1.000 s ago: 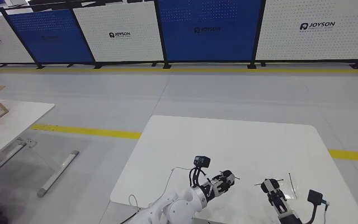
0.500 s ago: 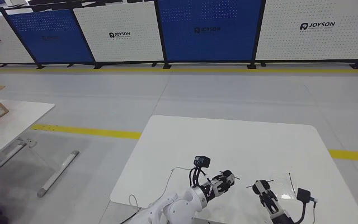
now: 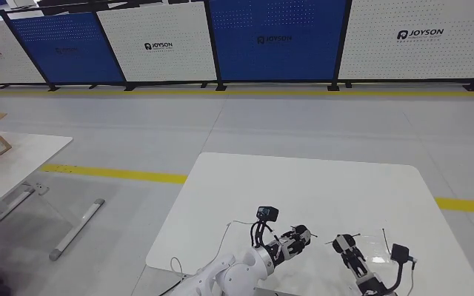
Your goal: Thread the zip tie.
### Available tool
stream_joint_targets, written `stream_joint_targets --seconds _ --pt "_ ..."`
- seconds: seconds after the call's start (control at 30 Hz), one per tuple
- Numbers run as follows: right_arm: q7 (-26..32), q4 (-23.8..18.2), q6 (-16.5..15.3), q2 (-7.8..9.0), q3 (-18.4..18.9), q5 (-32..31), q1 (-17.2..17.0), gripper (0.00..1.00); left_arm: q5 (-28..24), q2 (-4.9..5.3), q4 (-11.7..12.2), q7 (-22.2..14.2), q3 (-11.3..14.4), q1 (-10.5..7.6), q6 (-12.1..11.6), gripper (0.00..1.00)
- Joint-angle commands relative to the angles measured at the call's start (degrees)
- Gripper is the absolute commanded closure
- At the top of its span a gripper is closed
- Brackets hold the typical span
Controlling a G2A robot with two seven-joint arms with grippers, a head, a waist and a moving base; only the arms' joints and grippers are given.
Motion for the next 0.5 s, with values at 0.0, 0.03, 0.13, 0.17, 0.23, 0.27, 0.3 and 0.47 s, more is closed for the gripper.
stream_joint_targets --seconds 0.0,0.03,0.13,0.17,0.23,0.27,0.3,0.47 --pt "-1.9 0.9 0.0 -0.39 -1.0 -0.6 0.9 1.0 0.0 0.0 0.0 0.0 0.0 0.0 0.0 1.0" --pt "-2.8 1.3 0.0 -0.58 -1.6 -1.2 1.3 1.0 0.0 0.0 0.0 0.0 0.0 0.0 0.0 1.0" --pt "-5.9 2.7 0.0 -1.22 -3.5 -3.5 2.3 1.0 0.0 0.0 0.0 0.0 0.0 0.0 0.0 1.0" --pt "-7.4 3.0 0.0 -1.38 -3.7 -4.5 2.5 1.0 0.0 0.0 0.0 0.0 0.0 0.0 0.0 1.0" --pt "-9.8 3.3 0.0 -1.7 -4.6 -6.4 2.1 1.0 0.0 0.0 0.0 0.0 0.0 0.0 0.0 1.0" --pt "-9.8 3.3 0.0 -1.7 -4.6 -6.4 2.1 1.0 0.0 0.0 0.0 0.0 0.0 0.0 0.0 1.0" --pt "-9.8 3.3 0.0 -1.7 -4.6 -6.4 2.1 1.0 0.0 0.0 0.0 0.0 0.0 0.0 0.0 1.0" --pt "-9.8 3.3 0.0 -1.7 -4.6 -6.4 2.1 1.0 0.0 0.0 0.0 0.0 0.0 0.0 0.0 1.0"
